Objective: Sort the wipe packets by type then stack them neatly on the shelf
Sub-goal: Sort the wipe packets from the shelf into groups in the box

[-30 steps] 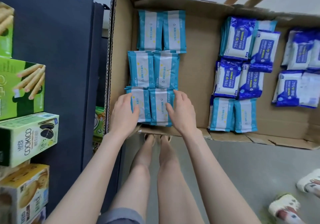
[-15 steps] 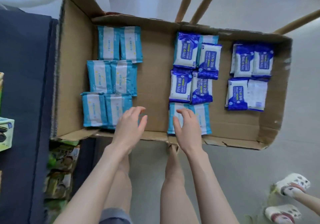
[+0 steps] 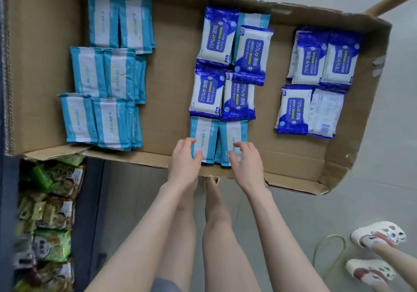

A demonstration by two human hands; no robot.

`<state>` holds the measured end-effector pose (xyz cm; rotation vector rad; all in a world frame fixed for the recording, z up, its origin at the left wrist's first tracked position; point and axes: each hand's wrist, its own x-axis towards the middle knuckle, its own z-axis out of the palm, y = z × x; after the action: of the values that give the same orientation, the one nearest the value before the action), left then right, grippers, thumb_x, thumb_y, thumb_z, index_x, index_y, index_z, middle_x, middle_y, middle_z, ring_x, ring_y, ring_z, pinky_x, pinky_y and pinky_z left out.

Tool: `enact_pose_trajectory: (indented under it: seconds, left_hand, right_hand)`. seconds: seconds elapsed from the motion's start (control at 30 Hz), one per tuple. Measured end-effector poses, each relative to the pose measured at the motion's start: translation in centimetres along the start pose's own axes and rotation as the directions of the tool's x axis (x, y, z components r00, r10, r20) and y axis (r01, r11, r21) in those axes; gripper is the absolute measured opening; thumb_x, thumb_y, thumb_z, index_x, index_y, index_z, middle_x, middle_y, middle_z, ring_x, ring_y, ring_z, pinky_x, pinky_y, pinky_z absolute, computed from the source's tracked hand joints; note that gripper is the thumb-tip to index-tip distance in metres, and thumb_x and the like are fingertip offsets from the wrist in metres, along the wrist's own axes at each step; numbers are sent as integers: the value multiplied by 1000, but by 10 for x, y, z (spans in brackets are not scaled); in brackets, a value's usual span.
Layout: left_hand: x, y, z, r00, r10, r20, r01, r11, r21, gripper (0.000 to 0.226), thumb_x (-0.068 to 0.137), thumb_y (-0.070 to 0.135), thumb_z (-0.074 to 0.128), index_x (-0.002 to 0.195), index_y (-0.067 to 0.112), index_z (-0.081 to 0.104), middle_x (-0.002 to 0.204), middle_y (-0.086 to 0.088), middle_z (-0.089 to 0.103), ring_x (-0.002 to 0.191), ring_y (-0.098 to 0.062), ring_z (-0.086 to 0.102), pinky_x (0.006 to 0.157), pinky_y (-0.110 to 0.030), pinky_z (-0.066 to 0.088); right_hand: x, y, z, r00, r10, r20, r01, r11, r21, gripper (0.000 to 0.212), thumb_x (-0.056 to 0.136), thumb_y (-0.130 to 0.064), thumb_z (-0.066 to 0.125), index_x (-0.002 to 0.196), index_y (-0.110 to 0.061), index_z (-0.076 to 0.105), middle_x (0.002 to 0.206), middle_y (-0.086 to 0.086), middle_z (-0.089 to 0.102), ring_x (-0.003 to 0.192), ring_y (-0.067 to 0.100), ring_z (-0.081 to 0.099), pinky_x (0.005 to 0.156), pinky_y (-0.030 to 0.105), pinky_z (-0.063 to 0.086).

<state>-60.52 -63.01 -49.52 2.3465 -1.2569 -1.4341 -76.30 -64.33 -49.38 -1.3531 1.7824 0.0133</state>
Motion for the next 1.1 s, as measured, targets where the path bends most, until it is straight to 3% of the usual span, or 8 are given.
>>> enact_pose_trajectory:
  seconds: [0.17,0.3,0.53,0.63,0.73,0.87,1.0,1.1]
  left_hand:
    - [35,-2,20,992,-118,-44,119,993,9,63,87,30,65,139,9,35,137,-10,40,125,-26,39,103,-37,34]
    - [53,-10,35,985,-160,-64,159,987,-18,68,78,36,74,130,9,41,127,-9,43,117,-27,43,98,-36,36]
    - [54,-27,29,963,-229,-143,190,951,-245,47,74,17,79,102,17,42,111,-5,59,99,-20,56,80,-30,45]
    - [51,-27,30,963,-237,-128,195,941,-276,47,75,16,78,102,18,40,111,-3,57,98,-17,55,75,-22,40]
    - [51,-27,33,971,-219,-99,188,949,-255,47,76,18,77,109,13,44,114,-4,54,100,-15,51,82,-26,41]
    - [52,-24,35,975,-208,-76,191,963,-191,47,75,23,77,111,10,49,112,-4,49,100,-18,50,85,-32,43]
    - [50,-24,35,974,-217,-64,198,954,-224,43,76,21,77,106,10,49,111,-5,55,98,-17,53,78,-27,42]
    - [45,-24,32,974,-214,-79,187,948,-256,32,79,18,74,99,13,49,104,1,61,91,-14,55,62,-13,38]
  right_hand:
    - [27,9,18,993,85,-87,-86,996,-8,56,89,-19,62,137,-4,39,134,15,40,118,31,40,97,33,32]
    - [44,17,32,966,245,-80,-236,965,115,80,81,-26,73,143,-3,27,138,15,35,125,31,35,102,33,27]
    - [47,36,36,913,403,-70,-352,863,363,58,73,-31,79,116,-8,46,118,7,51,112,25,50,97,41,42]
    - [46,33,40,908,414,-60,-350,831,432,53,77,-31,75,116,-12,44,118,5,54,110,22,54,95,44,46]
    - [49,31,41,910,412,-48,-350,824,446,53,79,-29,73,120,-11,45,116,2,49,112,21,53,96,44,46]
    - [51,33,39,899,437,-10,-377,788,486,46,76,-30,75,108,-20,43,115,2,56,105,19,58,92,38,49]
    - [47,27,35,886,463,28,-388,705,594,45,78,-20,77,107,-15,43,103,-3,60,95,14,62,73,20,50]
    - [41,31,34,882,466,75,-384,617,687,35,77,-14,75,103,-16,52,104,3,67,94,19,66,84,37,55]
